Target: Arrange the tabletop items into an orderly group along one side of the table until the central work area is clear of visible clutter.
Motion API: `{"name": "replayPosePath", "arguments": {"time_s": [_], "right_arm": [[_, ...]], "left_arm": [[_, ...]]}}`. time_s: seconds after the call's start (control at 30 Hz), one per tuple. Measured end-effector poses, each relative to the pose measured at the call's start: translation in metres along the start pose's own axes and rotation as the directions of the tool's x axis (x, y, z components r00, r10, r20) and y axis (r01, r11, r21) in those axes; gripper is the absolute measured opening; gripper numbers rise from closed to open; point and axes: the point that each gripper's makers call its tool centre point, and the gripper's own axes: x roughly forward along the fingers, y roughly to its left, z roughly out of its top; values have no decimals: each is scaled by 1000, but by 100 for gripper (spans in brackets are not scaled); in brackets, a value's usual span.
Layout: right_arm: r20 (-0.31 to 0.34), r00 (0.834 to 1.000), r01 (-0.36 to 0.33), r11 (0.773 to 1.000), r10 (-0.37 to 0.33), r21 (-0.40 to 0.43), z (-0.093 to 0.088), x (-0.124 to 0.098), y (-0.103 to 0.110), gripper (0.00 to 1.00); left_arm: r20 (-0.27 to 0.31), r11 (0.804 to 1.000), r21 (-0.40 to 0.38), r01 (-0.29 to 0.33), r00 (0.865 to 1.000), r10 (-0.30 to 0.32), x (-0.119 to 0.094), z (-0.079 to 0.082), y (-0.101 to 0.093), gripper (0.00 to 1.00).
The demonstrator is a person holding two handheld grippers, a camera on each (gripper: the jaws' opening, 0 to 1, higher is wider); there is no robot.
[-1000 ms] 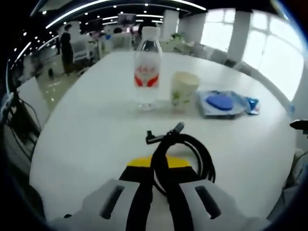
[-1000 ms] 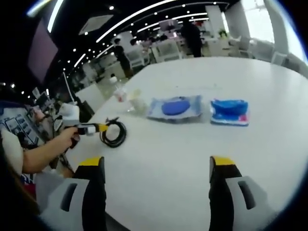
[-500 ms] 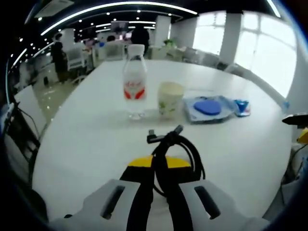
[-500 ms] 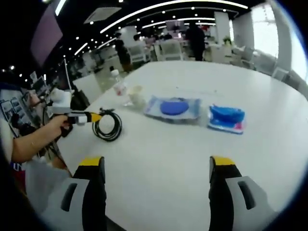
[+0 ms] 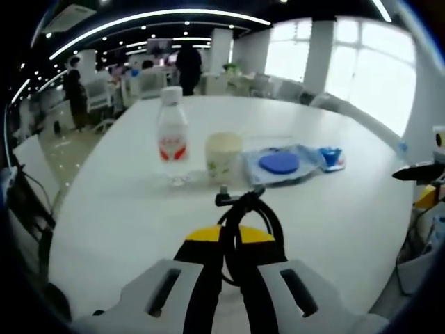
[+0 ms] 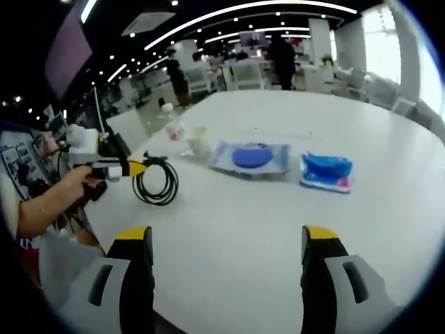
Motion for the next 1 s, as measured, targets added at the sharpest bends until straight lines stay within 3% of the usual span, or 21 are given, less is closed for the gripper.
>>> {"name": "replayPosePath", "arguments": {"time_s": [0.6,0.77,1.0], "right_arm": [[-2,1000,-17,1000,17,2,-8,-9,1,89],[30,998,-65,996,64,53,-6,-13,4,89],[46,997,-59,997,57,44,-5,-16,1,90]], "left_arm": [[23,991,28,133,991,-133,-1,23,-58,4],[5,984,50,172,985,-173,4,23,-74,4],[-11,973,86,214,977,-214,11,24,-94,4]]}}
